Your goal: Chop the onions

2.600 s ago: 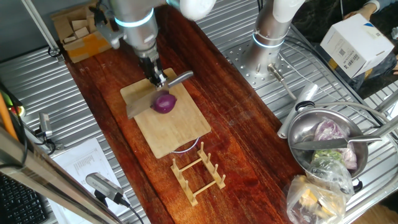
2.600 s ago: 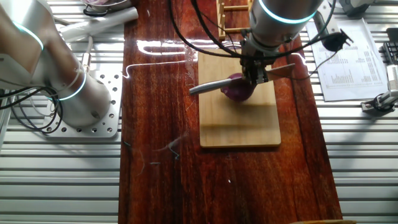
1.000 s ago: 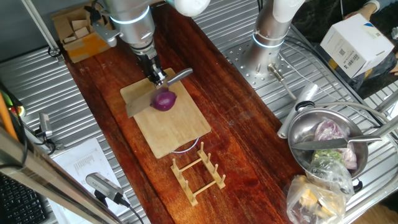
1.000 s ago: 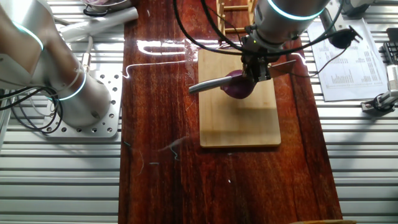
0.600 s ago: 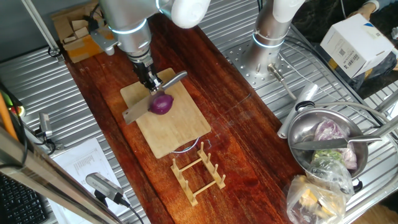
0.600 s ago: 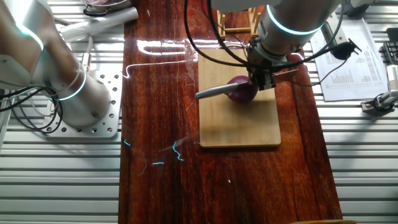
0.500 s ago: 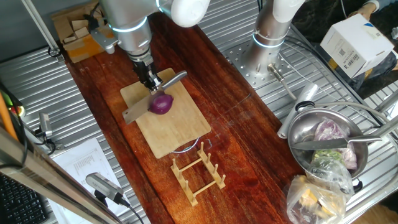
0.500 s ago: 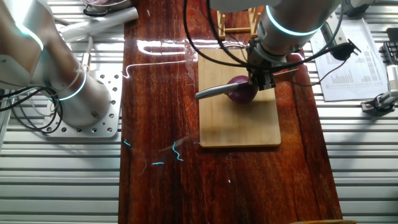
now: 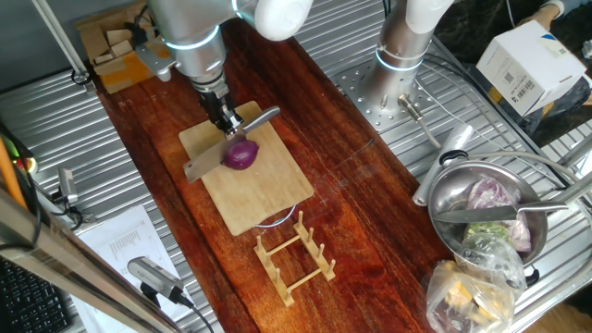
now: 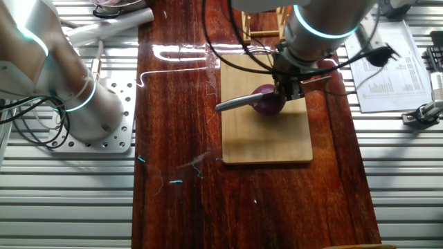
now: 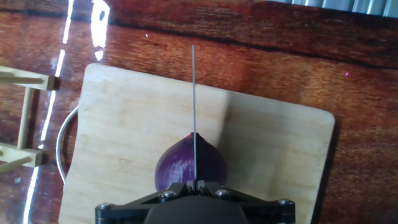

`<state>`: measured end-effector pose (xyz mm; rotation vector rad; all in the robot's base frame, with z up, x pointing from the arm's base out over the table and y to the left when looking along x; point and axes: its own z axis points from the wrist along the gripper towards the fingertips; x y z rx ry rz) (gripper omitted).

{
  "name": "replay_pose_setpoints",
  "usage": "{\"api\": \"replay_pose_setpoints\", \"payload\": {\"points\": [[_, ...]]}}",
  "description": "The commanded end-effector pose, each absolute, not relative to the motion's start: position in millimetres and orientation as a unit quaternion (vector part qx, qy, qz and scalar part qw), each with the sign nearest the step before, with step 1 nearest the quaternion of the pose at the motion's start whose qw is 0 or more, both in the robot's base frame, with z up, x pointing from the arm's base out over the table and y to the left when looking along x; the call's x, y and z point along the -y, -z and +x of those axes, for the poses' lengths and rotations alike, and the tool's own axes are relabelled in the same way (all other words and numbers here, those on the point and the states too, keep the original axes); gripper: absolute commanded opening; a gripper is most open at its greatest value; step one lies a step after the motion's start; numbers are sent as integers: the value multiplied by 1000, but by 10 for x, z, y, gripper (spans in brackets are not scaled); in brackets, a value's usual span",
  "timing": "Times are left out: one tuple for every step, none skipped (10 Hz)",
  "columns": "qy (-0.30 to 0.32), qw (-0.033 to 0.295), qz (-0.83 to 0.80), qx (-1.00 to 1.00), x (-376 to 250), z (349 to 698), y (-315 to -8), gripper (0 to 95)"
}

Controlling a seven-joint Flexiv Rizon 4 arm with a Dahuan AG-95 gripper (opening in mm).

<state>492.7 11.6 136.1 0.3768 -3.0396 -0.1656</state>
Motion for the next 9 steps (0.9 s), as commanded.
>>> {"api": "replay_pose_setpoints", "payload": {"points": [[53, 48, 122, 990, -123, 4895, -1525, 0], [52, 48, 122, 990, -127, 4895, -1556, 0], [52, 46, 122, 990, -127, 4886, -1542, 0], [52, 46, 123, 990, -127, 4883, -1541, 0], [53, 46, 123, 990, -129, 4877, -1559, 0], [52, 46, 124, 990, -130, 4874, -1566, 0], [52, 46, 124, 990, -131, 4880, -1545, 0], [51, 46, 125, 990, -136, 4904, -1481, 0], [47, 48, 126, 990, -145, 4927, -1396, 0]]}}
